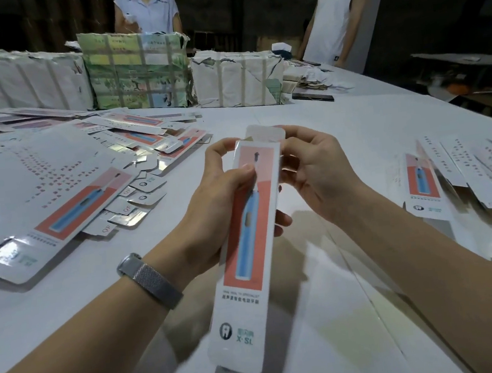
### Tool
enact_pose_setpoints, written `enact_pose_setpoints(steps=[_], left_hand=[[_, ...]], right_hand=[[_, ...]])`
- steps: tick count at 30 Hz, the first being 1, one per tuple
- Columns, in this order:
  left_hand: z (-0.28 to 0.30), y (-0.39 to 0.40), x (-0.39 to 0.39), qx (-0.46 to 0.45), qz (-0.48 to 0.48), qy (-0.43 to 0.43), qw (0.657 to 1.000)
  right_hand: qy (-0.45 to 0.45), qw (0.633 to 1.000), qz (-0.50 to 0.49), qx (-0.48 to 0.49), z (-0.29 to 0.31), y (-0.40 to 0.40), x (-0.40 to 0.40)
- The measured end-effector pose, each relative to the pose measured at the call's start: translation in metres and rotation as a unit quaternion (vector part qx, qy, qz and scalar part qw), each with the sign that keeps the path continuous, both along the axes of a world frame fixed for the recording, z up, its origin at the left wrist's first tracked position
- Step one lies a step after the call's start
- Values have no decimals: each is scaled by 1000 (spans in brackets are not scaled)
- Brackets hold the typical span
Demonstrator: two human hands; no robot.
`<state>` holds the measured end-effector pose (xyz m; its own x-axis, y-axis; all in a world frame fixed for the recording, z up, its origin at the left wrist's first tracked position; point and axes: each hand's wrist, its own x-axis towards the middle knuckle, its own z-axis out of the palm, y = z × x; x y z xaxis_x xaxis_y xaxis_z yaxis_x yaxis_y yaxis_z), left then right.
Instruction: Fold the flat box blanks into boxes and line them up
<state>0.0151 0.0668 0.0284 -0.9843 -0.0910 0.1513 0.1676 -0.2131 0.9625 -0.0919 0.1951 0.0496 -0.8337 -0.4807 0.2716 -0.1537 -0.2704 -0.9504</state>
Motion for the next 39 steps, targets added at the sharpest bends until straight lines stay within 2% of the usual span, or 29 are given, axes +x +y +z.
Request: enact_pose_setpoints(steps=[3, 9, 13, 23, 29, 39], left_hand=[[0, -1, -1, -19, 7, -6, 1000], [-4, -6, -1, -18, 27, -3, 999], [-6, -4, -3, -29, 41, -1, 999], [-7, 1, -2, -60, 15, 20, 998], [-6, 2, 0, -94, 11, 24, 995], [-3, 3, 0, -88, 12, 31, 996]], right_hand=[[50, 999, -12, 10, 0, 1, 0], [47, 996, 71, 5, 0, 2, 2], [86, 995, 43, 16, -1, -2, 7], [23, 998, 49, 36, 7, 3, 5], [50, 998, 19, 42, 8, 3, 7], [57, 997, 8, 50, 13, 5, 8]])
